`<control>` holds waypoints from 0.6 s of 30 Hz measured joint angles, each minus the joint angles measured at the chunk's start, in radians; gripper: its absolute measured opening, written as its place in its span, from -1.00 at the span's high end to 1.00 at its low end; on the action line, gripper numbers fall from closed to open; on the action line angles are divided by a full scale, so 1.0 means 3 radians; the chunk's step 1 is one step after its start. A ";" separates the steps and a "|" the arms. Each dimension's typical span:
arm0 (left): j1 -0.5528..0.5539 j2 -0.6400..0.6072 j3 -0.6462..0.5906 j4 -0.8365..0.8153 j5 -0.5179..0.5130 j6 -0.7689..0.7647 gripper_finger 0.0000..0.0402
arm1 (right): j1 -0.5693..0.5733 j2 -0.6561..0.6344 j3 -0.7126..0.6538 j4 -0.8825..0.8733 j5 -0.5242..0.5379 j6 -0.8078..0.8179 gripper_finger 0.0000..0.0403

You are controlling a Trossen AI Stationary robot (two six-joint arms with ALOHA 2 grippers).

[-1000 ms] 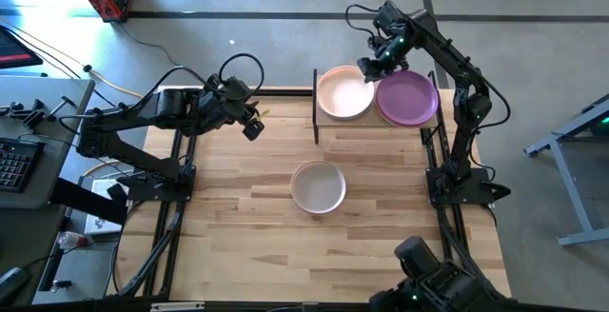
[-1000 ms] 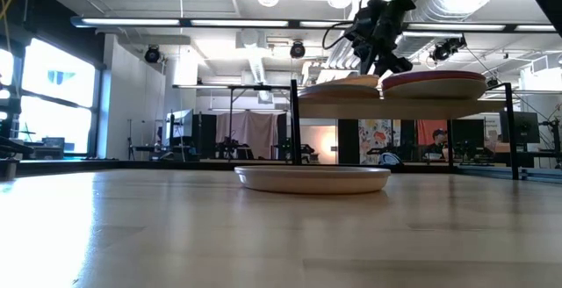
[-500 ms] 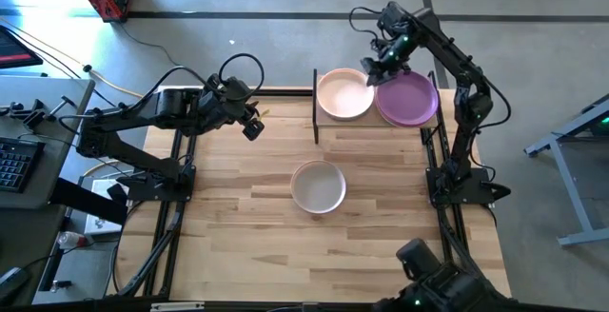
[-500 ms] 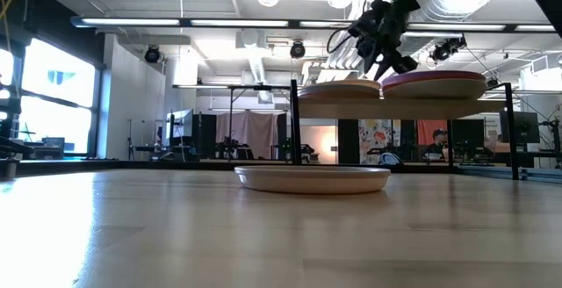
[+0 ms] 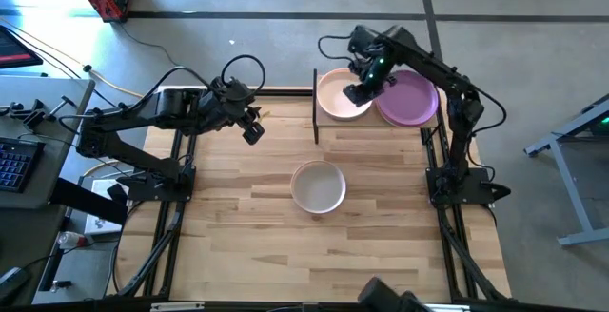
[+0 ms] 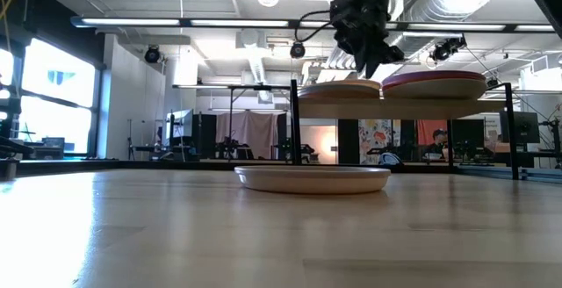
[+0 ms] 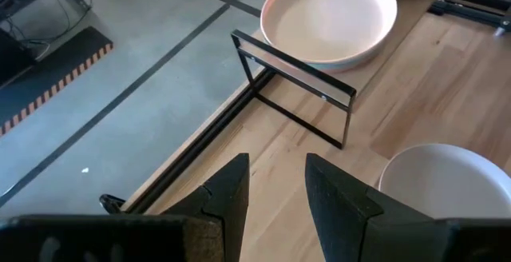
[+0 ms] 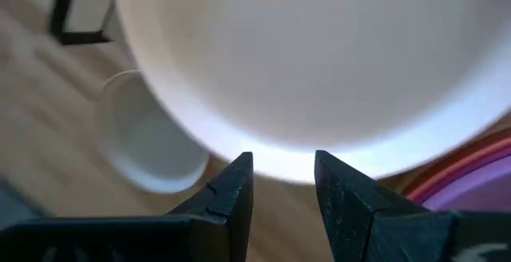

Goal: Place and stack plates onto a shelf
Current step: Stack the light orange plate on top of the blue plate on the shelf

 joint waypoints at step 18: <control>0.0000 0.0000 0.0000 0.0000 0.0000 0.0001 0.45 | 0.0016 0.0175 0.0001 0.0370 0.0656 0.0277 0.44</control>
